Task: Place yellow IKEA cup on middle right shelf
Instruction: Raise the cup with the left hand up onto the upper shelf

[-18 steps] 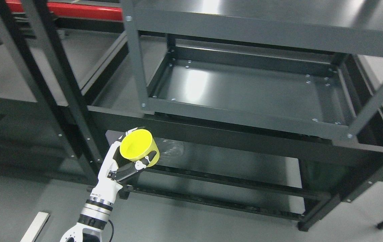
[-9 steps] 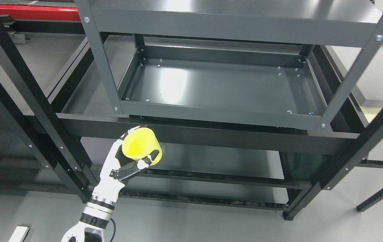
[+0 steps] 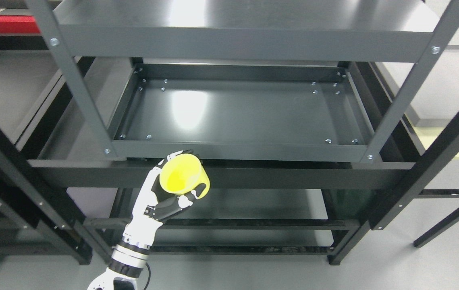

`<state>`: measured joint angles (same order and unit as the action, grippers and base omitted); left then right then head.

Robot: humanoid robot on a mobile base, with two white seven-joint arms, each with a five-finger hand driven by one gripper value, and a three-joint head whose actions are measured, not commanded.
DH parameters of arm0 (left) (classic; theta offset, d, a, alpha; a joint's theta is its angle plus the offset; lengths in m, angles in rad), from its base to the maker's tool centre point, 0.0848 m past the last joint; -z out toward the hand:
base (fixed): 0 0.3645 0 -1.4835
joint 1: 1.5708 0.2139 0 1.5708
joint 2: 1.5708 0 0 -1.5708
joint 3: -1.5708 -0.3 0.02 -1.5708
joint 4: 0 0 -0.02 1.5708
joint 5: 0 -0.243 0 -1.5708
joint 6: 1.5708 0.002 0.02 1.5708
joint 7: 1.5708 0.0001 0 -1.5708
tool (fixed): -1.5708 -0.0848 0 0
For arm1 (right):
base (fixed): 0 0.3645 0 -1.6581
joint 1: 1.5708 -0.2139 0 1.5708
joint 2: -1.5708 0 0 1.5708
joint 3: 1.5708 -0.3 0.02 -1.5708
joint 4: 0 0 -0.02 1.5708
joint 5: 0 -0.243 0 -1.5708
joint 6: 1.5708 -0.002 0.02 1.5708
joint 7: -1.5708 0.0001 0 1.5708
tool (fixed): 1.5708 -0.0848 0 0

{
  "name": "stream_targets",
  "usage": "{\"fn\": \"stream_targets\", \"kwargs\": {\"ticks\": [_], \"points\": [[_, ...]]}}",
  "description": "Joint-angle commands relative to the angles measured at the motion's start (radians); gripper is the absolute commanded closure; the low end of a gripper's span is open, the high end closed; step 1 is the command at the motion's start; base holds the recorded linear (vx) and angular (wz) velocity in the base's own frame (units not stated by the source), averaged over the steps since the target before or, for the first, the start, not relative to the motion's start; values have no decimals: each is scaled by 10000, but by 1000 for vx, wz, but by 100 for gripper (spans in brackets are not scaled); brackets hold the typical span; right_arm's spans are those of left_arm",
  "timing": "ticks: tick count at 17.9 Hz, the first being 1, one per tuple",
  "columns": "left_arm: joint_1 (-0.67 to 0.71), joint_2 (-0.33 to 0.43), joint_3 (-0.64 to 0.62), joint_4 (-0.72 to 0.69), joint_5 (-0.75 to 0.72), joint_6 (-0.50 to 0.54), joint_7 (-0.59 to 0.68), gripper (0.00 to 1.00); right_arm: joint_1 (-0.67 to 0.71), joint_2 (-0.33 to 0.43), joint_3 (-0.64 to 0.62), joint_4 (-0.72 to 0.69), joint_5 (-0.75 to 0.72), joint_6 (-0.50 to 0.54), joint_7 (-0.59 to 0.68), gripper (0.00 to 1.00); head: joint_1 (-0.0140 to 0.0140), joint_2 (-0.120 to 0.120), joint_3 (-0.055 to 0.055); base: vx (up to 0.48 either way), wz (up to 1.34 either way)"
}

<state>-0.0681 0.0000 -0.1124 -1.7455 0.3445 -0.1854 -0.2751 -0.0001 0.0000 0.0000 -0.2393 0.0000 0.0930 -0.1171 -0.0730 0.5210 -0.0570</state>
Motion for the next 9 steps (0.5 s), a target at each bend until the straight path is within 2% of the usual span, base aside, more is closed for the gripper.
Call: {"fn": "stream_targets", "kwargs": {"ticks": [1,6,9], "points": [[22,175,-1392,-201,-9,-400,5,97,139,-175,169,0,-245,6,5,1,0,0,0,140,-232],[-254,175,-1437,-202,6,-876,-147,97,139,-175,169,0,-245,6,5,1,0,0,0,145,-36],[-254,175,-1849,-263,6,-1534,-317,96,139,-175,169,0,-245,6,5,0,0,0,0,109,104]]}}
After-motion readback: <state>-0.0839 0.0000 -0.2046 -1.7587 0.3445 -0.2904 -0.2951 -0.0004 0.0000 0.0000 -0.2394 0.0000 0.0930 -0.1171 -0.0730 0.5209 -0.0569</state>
